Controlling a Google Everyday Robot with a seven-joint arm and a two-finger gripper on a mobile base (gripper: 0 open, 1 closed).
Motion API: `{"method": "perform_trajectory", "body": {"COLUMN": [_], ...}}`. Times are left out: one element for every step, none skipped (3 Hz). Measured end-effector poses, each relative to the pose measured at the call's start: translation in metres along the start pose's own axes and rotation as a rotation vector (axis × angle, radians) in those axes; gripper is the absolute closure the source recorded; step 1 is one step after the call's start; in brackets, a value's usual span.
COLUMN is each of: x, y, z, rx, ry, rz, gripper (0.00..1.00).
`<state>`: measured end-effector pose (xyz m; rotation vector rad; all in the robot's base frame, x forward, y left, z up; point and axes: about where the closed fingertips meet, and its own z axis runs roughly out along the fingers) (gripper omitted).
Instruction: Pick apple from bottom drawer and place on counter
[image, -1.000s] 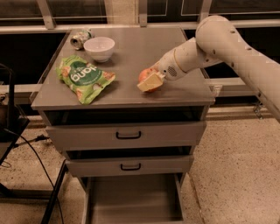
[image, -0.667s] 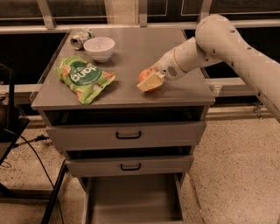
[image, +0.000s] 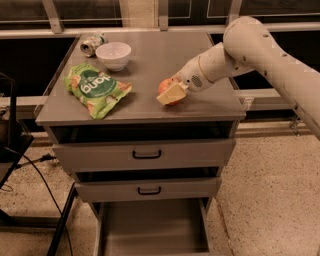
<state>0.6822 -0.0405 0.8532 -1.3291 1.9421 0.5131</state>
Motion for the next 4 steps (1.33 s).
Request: {"method": "perform_trajectory", "body": {"x": [0.0, 0.0, 0.0, 0.0], "y": [0.0, 0.0, 0.0001, 0.0001], "z": [0.0001, 0.0001, 0.0002, 0.0002], "rx": [0.0, 0.0, 0.0, 0.0], "ry": [0.0, 0.0, 0.0, 0.0], "rz": [0.0, 0.0, 0.0, 0.0], "gripper": [0.38, 0.15, 0.0, 0.0]}}
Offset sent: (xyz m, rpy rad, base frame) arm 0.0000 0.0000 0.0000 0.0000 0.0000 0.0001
